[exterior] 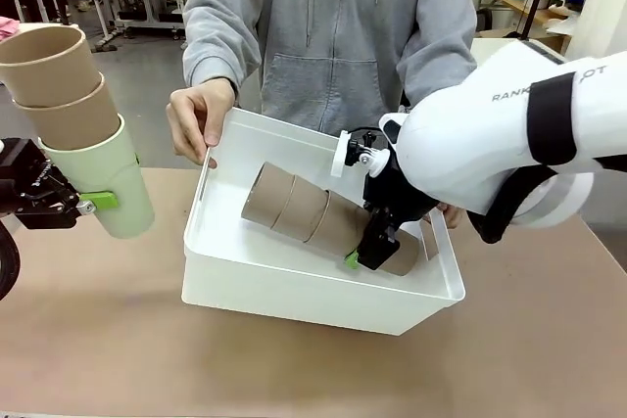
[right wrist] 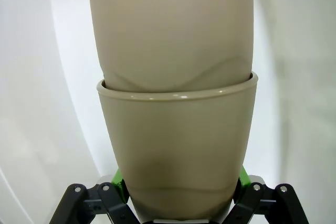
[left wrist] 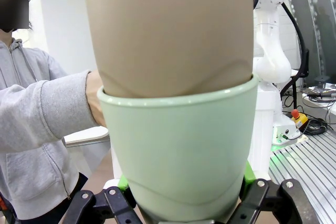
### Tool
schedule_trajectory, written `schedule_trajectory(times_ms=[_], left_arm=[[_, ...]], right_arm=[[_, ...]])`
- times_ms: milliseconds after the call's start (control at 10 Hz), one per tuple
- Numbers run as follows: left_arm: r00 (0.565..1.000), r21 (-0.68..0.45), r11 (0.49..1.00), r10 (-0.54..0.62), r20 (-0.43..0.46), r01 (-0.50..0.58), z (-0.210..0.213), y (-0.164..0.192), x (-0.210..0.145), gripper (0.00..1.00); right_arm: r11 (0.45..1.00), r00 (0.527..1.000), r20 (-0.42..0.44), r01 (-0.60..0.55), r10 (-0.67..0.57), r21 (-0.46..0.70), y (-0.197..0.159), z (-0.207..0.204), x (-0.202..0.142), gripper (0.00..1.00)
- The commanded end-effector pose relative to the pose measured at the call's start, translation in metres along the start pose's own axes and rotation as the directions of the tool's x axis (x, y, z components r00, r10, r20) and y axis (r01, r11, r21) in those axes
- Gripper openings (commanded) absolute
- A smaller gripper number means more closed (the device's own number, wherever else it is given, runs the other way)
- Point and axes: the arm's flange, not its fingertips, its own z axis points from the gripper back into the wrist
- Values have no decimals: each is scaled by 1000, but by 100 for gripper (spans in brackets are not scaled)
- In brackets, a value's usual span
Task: Stack the cups and store them in the basket.
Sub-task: Place the stack of Reusable plastic cups into the Pantry Basket.
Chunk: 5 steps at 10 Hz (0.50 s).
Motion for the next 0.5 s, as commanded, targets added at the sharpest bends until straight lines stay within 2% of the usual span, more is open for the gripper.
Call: schedule_trajectory(times_ms=[0, 400], left_arm=[[1000, 3, 1000, -9, 10, 9, 1, 1, 4, 85], [1000, 3, 1000, -9, 10, 9, 1, 1, 4, 85]], right_arm=[[1000, 1000, 5, 11, -11, -5, -4, -8, 15, 85], [1000, 1000, -24, -10, 10, 16, -8, -24, 17, 85]])
